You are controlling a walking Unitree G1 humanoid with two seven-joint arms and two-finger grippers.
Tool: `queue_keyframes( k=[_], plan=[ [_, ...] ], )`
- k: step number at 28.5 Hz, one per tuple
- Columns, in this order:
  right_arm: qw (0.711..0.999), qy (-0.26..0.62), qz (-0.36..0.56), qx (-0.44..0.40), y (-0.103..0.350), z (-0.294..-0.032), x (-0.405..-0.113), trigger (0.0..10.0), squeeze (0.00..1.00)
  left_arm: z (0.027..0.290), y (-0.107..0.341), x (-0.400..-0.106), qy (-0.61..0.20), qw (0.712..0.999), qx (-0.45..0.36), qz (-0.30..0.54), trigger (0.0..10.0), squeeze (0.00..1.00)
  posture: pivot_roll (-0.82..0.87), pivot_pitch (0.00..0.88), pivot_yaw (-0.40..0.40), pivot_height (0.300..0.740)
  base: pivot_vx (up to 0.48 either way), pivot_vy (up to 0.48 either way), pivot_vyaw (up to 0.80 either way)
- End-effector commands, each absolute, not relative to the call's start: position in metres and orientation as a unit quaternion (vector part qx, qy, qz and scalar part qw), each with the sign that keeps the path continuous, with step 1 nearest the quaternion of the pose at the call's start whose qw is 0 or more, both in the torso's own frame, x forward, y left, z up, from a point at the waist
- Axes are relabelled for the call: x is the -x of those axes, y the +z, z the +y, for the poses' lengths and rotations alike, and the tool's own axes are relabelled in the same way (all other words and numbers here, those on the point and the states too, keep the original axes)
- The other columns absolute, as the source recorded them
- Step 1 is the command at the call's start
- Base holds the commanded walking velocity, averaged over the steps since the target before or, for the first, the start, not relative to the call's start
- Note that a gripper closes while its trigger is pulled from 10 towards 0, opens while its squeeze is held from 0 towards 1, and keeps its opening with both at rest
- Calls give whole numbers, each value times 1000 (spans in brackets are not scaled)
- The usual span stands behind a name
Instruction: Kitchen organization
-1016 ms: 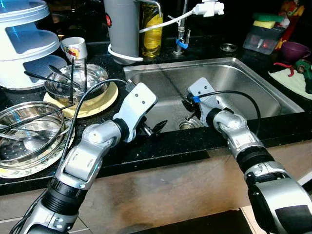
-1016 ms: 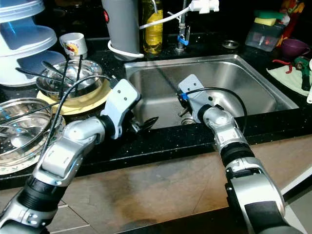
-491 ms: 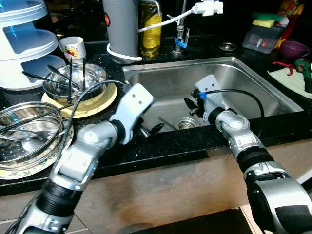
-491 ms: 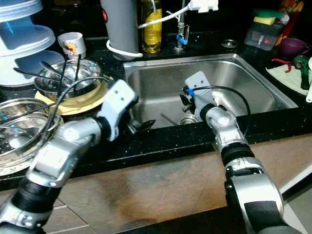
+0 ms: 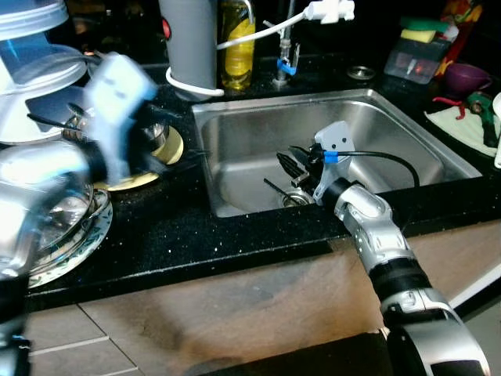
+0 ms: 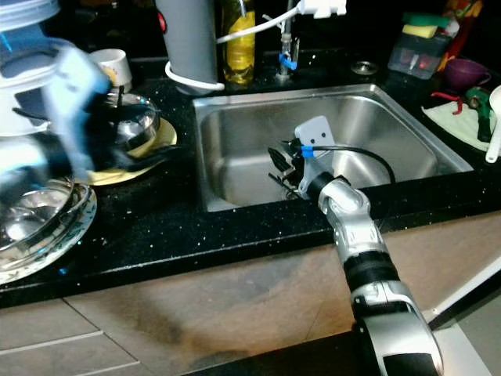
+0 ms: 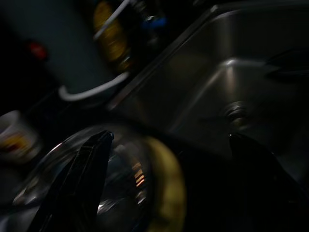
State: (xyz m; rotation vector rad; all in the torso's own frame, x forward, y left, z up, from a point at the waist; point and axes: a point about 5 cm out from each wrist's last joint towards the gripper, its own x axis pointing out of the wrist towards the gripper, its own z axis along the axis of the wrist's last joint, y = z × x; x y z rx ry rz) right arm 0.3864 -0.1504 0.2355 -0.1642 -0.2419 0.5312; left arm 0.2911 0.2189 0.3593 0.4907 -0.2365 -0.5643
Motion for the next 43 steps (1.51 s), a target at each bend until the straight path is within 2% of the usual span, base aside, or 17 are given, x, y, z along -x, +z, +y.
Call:
queue_keyframes(
  k=[1, 5, 8, 9, 15, 19, 25, 28, 32, 33, 34, 43],
  plan=[
    [955, 265, -116, 69, 234, -150, -381, 10000, 0, 241, 365, -291, -229, 930, -273, -91, 10000, 0, -53, 174, -37, 740, 0, 0, 0],
    [954, 270, -110, 66, 230, -150, -376, 10000, 0, 277, 371, -286, -157, 939, -303, -43, 10000, 0, -50, 176, -38, 740, 0, 0, 0],
    [954, 272, -107, 64, 229, -150, -375, 10000, 0, 287, 371, -283, -150, 941, -303, -18, 10000, 0, -47, 176, -39, 740, 0, 0, 0],
    [954, 275, -104, 63, 227, -149, -373, 10000, 0, 296, 365, -276, -164, 935, -312, 30, 10000, 0, -47, 176, -39, 740, 0, 0, 0],
    [953, 279, -98, 60, 225, -147, -370, 10000, 0, 312, 357, -269, -159, 926, -329, 98, 10000, 0, -43, 179, -37, 740, 0, 0, 0],
    [953, 283, -91, 60, 224, -145, -366, 10000, 0, 323, 355, -270, -142, 938, -288, 131, 10000, 0, -44, 178, -35, 740, 0, 0, 0],
    [947, 306, -82, 62, 226, -141, -361, 10000, 0, 333, 335, -272, -145, 929, -283, 188, 10000, 0, -45, 181, -37, 740, 0, 0, 0],
    [937, 335, -83, 58, 230, -136, -356, 10000, 0, 339, 328, -275, -131, 922, -302, 205, 10000, 0, -47, 182, -35, 740, 0, 0, 0],
    [898, 426, -104, 41, 244, -123, -337, 10000, 0, 344, 322, -277, -118, 912, -325, 219, 10000, 0, -48, 183, -33, 740, 0, 0, 0],
    [898, 426, -104, 41, 244, -123, -337, 10000, 0, 344, 322, -277, -118, 912, -325, 219, 10000, 0, -48, 183, -33, 740, 0, 0, 0],
    [881, 459, -113, 21, 252, -121, -328, 10000, 0, 343, 320, -278, -119, 911, -324, 224, 10000, 0, -53, 185, -31, 740, 0, 0, 0],
    [863, 492, -111, 17, 261, -122, -316, 10000, 0, 342, 322, -280, -125, 917, -313, 214, 10000, 0, -54, 179, -37, 740, 0, 0, 0]
  ],
)
